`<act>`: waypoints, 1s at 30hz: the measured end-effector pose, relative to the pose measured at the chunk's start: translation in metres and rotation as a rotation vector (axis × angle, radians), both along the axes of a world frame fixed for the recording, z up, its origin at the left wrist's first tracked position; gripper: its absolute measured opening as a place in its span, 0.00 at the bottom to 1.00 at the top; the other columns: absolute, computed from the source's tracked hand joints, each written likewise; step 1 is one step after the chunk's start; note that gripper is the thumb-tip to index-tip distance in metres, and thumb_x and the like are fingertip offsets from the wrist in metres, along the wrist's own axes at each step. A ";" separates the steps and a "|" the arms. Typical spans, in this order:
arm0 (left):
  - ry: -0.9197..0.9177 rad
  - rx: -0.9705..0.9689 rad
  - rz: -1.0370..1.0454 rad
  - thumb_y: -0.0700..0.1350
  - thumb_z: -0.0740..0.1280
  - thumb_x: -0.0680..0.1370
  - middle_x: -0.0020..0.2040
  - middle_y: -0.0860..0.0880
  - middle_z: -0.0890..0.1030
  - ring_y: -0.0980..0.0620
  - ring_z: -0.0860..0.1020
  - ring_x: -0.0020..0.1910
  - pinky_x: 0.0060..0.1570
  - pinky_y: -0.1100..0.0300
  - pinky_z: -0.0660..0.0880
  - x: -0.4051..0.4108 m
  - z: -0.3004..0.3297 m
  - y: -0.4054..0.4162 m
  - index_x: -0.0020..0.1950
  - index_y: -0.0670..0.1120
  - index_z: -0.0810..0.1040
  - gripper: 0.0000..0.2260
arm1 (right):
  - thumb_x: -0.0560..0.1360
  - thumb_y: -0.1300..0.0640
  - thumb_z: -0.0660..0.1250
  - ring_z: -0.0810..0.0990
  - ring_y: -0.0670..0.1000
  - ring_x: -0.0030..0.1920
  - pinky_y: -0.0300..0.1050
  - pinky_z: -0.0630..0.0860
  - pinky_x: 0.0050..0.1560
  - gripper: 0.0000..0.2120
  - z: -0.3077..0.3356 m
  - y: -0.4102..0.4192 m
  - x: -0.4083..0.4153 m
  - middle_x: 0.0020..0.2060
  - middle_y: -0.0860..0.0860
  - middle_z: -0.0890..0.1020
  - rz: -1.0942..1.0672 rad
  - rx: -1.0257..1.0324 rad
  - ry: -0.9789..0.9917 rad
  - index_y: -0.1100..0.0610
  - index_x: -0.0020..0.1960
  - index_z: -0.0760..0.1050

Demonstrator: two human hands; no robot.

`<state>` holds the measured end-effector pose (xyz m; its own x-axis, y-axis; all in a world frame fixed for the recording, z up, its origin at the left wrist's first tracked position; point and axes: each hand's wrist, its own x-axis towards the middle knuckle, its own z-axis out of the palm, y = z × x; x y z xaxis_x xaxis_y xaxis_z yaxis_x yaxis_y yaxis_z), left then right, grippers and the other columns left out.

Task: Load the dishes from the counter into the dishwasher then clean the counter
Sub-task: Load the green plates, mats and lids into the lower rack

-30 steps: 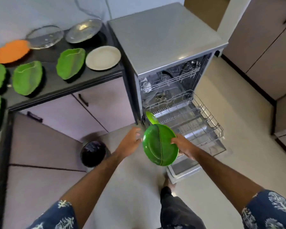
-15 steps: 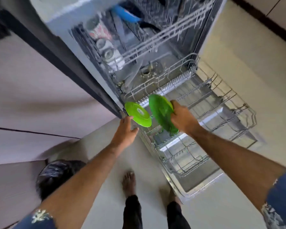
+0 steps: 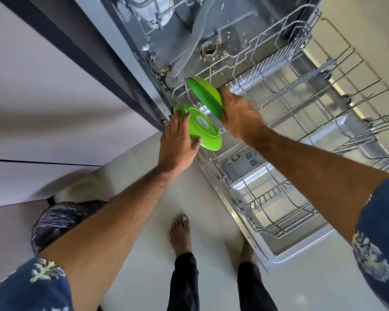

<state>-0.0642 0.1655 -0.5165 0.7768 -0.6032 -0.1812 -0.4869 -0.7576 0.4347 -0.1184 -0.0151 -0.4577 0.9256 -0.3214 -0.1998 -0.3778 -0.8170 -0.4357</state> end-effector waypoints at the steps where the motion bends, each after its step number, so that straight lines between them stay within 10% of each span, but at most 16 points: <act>1: -0.001 -0.004 -0.009 0.53 0.72 0.75 0.79 0.41 0.59 0.40 0.61 0.76 0.68 0.39 0.68 0.002 -0.001 0.001 0.78 0.44 0.61 0.36 | 0.79 0.61 0.59 0.81 0.66 0.51 0.55 0.75 0.48 0.18 -0.002 0.003 0.002 0.54 0.62 0.80 0.000 -0.002 0.014 0.60 0.68 0.65; 14: 0.007 -0.080 -0.020 0.53 0.75 0.72 0.78 0.40 0.60 0.40 0.63 0.76 0.68 0.40 0.68 0.006 -0.001 0.005 0.78 0.39 0.58 0.42 | 0.78 0.54 0.64 0.78 0.64 0.58 0.60 0.80 0.51 0.33 -0.051 0.040 0.002 0.66 0.61 0.72 0.152 -0.157 0.126 0.61 0.77 0.54; 24: 0.086 -0.143 -0.003 0.51 0.75 0.73 0.80 0.37 0.55 0.41 0.56 0.79 0.75 0.42 0.61 0.006 0.002 0.006 0.80 0.37 0.49 0.47 | 0.70 0.61 0.74 0.71 0.64 0.68 0.57 0.74 0.64 0.54 -0.064 -0.001 0.014 0.76 0.62 0.59 0.287 0.153 0.503 0.60 0.80 0.37; 30: 0.071 -0.113 -0.028 0.52 0.74 0.74 0.80 0.37 0.55 0.40 0.57 0.79 0.73 0.39 0.62 0.007 0.002 0.006 0.80 0.39 0.51 0.45 | 0.72 0.64 0.70 0.73 0.62 0.67 0.53 0.75 0.63 0.49 -0.073 -0.002 0.009 0.76 0.62 0.59 0.233 0.114 0.508 0.63 0.80 0.39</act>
